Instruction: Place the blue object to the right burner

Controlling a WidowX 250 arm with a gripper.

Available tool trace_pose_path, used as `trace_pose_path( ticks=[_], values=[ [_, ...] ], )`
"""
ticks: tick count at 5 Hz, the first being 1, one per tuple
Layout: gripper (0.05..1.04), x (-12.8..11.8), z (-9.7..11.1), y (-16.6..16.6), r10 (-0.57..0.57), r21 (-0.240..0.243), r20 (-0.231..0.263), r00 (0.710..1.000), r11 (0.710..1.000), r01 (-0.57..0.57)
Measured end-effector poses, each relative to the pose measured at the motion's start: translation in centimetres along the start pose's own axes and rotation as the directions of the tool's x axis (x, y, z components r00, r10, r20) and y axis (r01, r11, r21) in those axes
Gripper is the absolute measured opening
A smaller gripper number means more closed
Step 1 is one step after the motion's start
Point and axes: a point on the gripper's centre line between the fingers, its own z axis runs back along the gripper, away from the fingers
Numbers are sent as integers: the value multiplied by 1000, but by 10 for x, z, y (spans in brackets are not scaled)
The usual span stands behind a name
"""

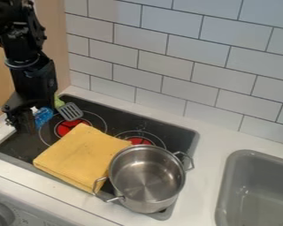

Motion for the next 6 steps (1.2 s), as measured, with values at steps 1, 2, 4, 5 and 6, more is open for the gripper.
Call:
trace_pose_path(
  ticks=[1, 2, 4, 5, 6],
  values=[
    [725, 9, 14, 2, 2, 25, 4, 1000, 1000, -2],
    [725, 41, 22, 12, -68, 51, 40, 997, 997, 66],
    [725, 95, 29, 36, -158, 109, 111, 981, 983, 146],
    [725, 117, 19, 46, -193, 96, 128, 973, 979, 182],
    [725, 137, 1, 52, -247, 61, 128, 960, 969, 241]
  ],
)
